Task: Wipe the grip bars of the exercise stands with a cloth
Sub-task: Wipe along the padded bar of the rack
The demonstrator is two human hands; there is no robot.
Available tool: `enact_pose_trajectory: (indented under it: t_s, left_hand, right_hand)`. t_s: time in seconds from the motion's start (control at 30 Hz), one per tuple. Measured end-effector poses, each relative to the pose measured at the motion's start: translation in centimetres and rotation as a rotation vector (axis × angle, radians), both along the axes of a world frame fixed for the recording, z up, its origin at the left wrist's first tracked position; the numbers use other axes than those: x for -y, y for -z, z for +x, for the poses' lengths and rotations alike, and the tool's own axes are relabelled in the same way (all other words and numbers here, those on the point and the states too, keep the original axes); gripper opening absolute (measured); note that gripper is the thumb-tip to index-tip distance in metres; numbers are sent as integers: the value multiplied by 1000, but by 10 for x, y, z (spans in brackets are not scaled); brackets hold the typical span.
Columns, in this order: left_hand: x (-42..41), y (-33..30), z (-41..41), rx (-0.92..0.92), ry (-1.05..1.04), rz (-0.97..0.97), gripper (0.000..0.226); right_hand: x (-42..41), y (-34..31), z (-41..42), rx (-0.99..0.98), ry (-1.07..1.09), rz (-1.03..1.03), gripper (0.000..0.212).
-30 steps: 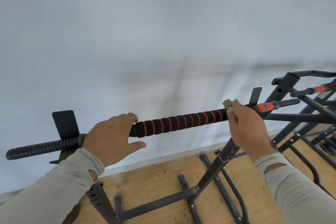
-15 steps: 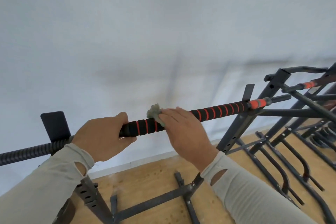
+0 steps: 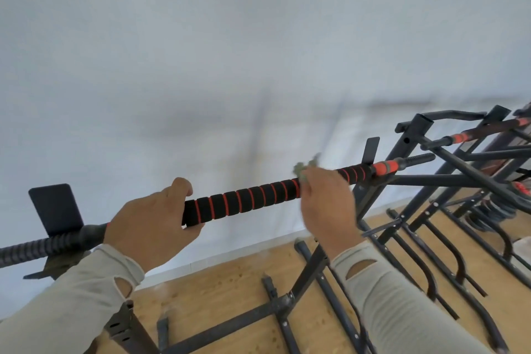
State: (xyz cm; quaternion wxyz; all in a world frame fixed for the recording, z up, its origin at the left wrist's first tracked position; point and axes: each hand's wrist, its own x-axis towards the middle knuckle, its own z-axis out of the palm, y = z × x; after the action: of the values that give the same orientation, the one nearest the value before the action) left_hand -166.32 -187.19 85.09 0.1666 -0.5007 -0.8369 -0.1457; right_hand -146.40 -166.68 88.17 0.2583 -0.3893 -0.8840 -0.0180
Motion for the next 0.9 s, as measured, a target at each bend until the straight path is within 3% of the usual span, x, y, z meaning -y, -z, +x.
enact_pose_trajectory:
  t_s: [0.1,0.17,0.3,0.47,0.57,0.63,0.77,0.83,0.9]
  left_hand:
    - [2,-11,2,162,-41,-143,50]
    - [2,-19,1,252,-28,-199,49]
    - [5,-27,-2,342,-5,-276,44]
    - [11,-27,-6,253,15,-291,40]
    - [9,-18,-9,205,71,-209,33]
    - [7,-12,-14,176,121,-139,34]
    - [8,-4,-10,119,115,-139,58]
    - [10,-1,-4,67,94,-76,58]
    - [11,0,0,5,84,2,53]
  right_hand:
    - [66,15,-49,66,-257,55,31]
    - [104,33,-67,-5,-449,23,30]
    - [82,47,-46,-81,-569,139,35]
    - [-20,37,23,15,-346,247,41]
    - [-81,20,73,144,-51,162,37]
    - [-106,7,91,194,93,83,23]
    - [-106,3,80,81,200,-19,11]
    - [-91,6,69,-43,294,-92,14]
    - [-69,9,55,-84,271,-33,18]
